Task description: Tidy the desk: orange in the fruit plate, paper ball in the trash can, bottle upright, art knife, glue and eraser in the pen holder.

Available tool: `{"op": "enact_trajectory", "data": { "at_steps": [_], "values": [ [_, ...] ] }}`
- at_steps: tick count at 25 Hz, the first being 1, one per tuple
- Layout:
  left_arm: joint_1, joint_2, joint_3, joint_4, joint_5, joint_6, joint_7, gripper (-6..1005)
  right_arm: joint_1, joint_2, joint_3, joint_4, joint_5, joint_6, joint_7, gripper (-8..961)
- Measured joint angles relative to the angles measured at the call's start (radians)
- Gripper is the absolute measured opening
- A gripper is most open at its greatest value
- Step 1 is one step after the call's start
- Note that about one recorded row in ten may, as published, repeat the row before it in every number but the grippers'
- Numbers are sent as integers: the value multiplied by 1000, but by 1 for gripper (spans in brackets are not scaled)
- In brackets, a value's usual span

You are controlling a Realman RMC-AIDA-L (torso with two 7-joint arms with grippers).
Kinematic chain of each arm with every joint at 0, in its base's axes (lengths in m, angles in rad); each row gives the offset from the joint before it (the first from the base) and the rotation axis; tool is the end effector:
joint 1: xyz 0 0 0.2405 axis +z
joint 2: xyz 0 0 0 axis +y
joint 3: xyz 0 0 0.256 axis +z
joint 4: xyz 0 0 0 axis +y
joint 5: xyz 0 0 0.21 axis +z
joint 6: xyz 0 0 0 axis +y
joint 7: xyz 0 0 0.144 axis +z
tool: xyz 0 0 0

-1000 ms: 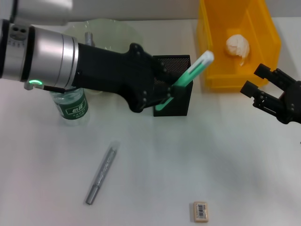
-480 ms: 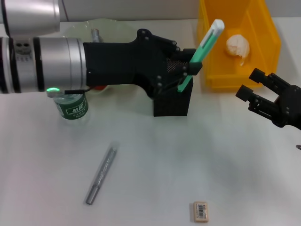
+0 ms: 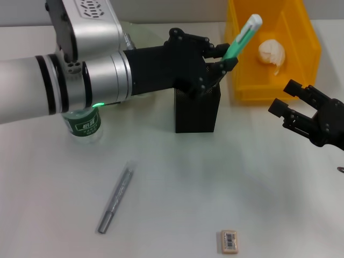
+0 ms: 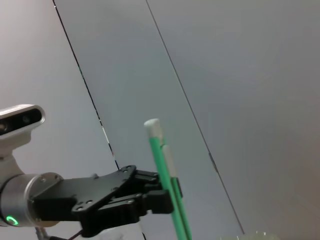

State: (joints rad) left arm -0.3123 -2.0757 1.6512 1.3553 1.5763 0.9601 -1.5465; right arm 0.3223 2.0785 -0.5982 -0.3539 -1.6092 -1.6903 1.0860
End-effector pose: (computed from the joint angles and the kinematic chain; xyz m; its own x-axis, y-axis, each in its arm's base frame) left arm -0.1166 0.3269 -0.0369 0.8920 -0.0861 0.4438 0.0957 -0.9234 -0.3716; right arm 0.3017 0.2618 0.0014 0.4671 -0.2236 -0.8555 -0.6356 -0.7575 -0.1490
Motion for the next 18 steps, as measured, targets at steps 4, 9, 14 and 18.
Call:
{"op": "enact_trajectory", "data": {
  "at_steps": [4, 9, 14, 18],
  "values": [
    [1, -1, 35, 1, -1, -81, 2, 227, 0, 0, 0, 1, 0, 0, 0, 831],
    [0, 0, 89, 0, -2, -181, 2, 230, 3, 0, 0, 1, 0, 0, 0, 831],
    [-11, 0, 118, -13, 1, -237, 9, 233, 6, 0, 0, 1, 0, 0, 0, 831],
    [-12, -1, 152, -16, 2, -302, 14, 235, 6, 0, 0, 1, 0, 0, 0, 831]
  ]
}}
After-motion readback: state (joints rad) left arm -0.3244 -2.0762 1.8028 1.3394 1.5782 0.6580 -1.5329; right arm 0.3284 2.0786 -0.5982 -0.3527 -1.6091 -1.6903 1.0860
